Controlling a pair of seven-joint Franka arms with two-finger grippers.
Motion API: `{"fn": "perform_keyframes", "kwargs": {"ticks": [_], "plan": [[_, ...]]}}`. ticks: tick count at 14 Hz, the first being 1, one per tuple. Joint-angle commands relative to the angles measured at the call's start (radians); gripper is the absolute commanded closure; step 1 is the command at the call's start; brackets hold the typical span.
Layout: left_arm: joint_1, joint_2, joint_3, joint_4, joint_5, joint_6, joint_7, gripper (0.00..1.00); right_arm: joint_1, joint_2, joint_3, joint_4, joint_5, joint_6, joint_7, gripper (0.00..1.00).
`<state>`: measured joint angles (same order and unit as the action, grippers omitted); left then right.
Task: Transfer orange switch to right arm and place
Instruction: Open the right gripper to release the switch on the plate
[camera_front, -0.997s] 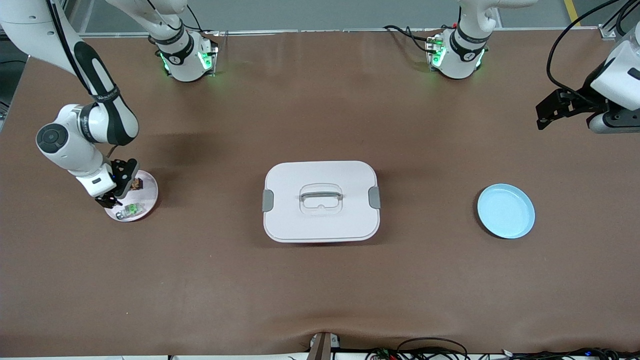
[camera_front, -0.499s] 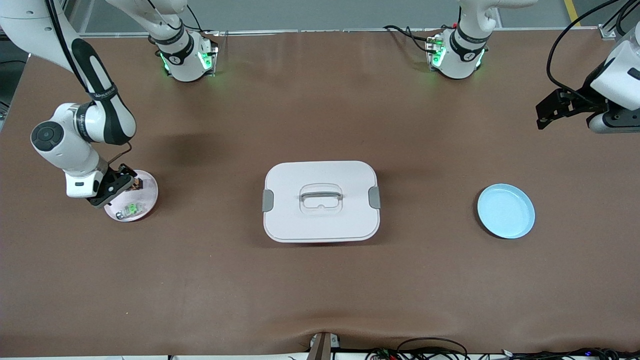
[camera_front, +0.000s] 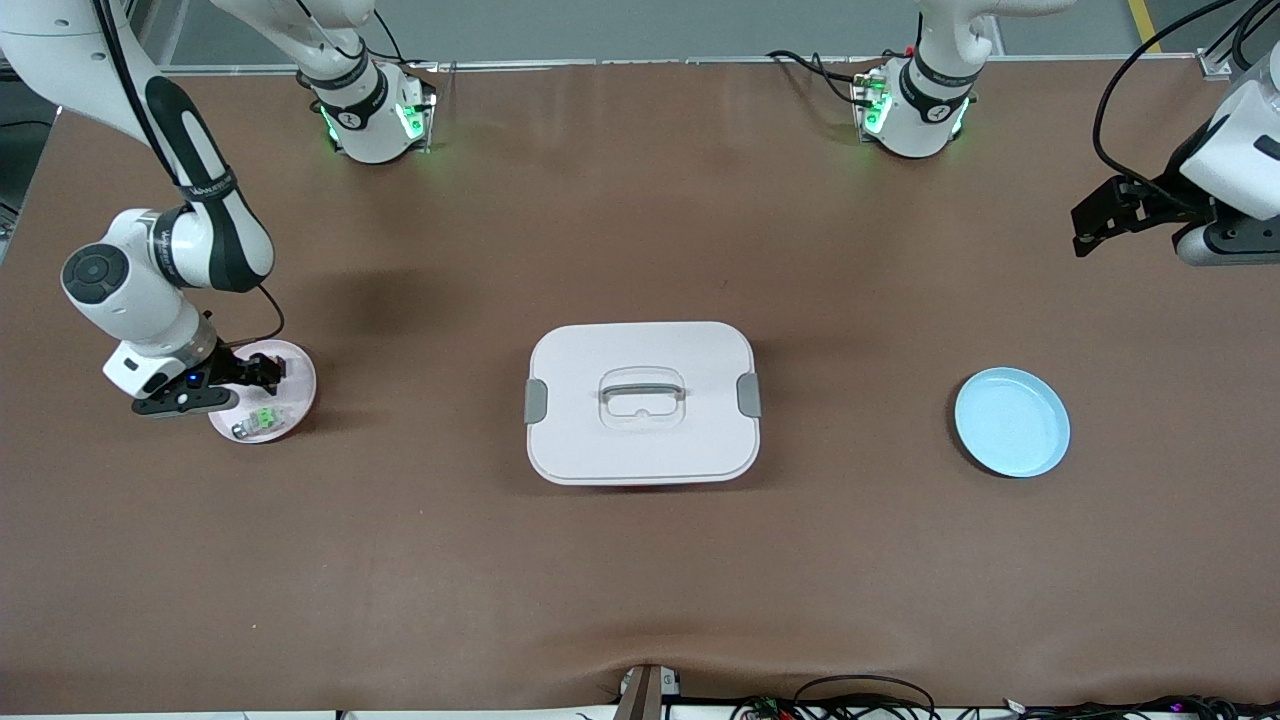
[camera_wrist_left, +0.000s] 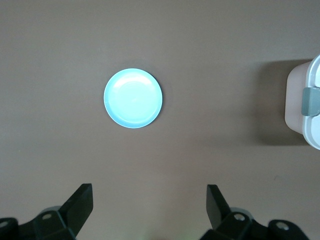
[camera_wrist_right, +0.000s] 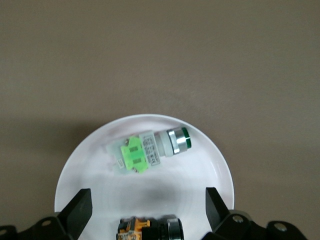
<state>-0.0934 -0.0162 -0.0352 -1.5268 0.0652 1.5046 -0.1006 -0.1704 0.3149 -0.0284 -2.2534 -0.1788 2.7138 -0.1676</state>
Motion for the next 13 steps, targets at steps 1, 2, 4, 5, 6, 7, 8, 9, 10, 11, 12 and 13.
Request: {"fn": "perform_keyframes", "kwargs": {"ticks": [1,2,4,5,6,7,8,9,10,11,12,13], "plan": [[-0.005,-0.021,0.006,-0.006,-0.016,-0.021,0.018,0.00,0.012,-0.017,-0.001,0.024,-0.014,-0.020,0.076,0.00],[-0.005,-0.021,0.006,-0.006,-0.018,-0.030,0.018,0.00,0.014,-0.017,-0.001,0.032,-0.014,-0.022,0.079,0.00],[-0.003,-0.024,0.008,-0.006,-0.041,-0.040,0.018,0.00,0.022,-0.019,0.001,0.058,-0.014,-0.041,0.076,0.00],[-0.002,-0.027,0.008,-0.006,-0.044,-0.041,0.018,0.00,0.025,-0.019,0.002,0.075,-0.014,-0.067,0.073,0.00],[-0.003,-0.028,0.008,-0.006,-0.044,-0.043,0.018,0.00,0.026,-0.019,0.005,0.096,-0.013,-0.109,0.073,0.00],[-0.002,-0.028,0.008,-0.006,-0.044,-0.049,0.018,0.00,0.035,-0.020,0.005,0.121,-0.013,-0.159,0.073,0.00],[-0.002,-0.028,0.008,-0.006,-0.044,-0.049,0.018,0.00,0.040,-0.022,0.005,0.152,-0.013,-0.208,0.070,0.00],[-0.002,-0.028,0.008,-0.006,-0.044,-0.049,0.018,0.00,0.042,-0.020,0.004,0.178,-0.013,-0.218,0.073,0.00],[-0.002,-0.028,0.009,-0.006,-0.044,-0.049,0.018,0.00,0.040,-0.020,0.005,0.202,-0.011,-0.220,0.077,0.00],[-0.002,-0.030,0.009,-0.006,-0.044,-0.050,0.018,0.00,0.040,-0.017,0.005,0.215,-0.002,-0.215,0.079,0.00],[-0.002,-0.028,0.009,-0.006,-0.044,-0.050,0.018,0.00,0.039,-0.014,0.005,0.231,-0.001,-0.213,0.082,0.00],[-0.002,-0.028,0.009,-0.006,-0.044,-0.052,0.018,0.00,0.039,-0.013,0.005,0.257,-0.001,-0.218,0.085,0.00]]}}
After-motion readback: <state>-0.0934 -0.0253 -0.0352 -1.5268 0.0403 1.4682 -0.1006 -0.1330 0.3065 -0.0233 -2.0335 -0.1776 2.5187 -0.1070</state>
